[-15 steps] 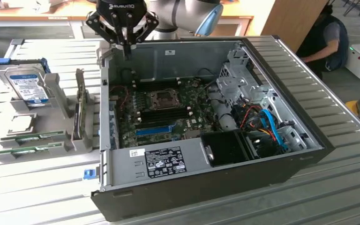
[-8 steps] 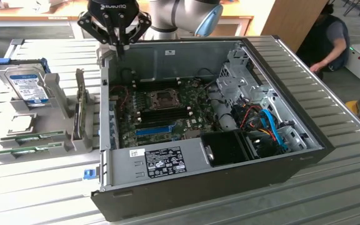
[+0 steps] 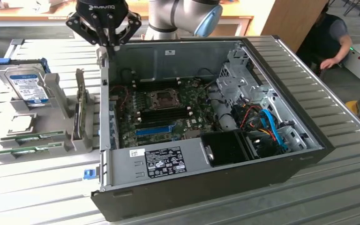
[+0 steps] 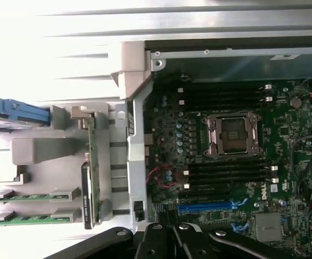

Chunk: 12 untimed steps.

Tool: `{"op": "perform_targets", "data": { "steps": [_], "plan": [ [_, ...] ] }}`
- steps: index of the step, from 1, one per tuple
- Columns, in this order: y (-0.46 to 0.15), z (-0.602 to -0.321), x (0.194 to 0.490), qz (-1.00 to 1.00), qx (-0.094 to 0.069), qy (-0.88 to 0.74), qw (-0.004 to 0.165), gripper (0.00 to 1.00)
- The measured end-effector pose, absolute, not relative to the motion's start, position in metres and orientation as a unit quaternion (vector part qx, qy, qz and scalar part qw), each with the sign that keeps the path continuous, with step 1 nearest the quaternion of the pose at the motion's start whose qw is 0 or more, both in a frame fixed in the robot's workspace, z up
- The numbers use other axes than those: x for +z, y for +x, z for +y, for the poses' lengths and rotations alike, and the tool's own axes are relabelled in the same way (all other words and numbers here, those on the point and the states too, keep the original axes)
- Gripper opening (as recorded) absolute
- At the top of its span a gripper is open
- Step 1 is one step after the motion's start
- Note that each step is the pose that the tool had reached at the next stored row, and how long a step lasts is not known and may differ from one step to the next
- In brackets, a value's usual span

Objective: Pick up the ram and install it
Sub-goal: 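Reach for the ram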

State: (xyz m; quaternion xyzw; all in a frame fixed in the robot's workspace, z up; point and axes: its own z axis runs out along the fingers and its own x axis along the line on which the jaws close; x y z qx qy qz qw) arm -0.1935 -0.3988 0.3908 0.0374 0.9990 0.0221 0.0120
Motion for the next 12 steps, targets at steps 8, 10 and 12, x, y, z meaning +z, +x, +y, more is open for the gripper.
{"op": "perform_targets", "data": {
  "steps": [8,10,12],
  "plan": [
    [-0.215,-0.399,0.390,0.999,0.022,0.037,0.012,0.11],
    [-0.220,-0.399,0.390,0.999,0.022,0.037,0.012,0.11],
    [-0.225,-0.399,0.389,0.999,0.022,0.037,0.011,0.11]
  ]
}}
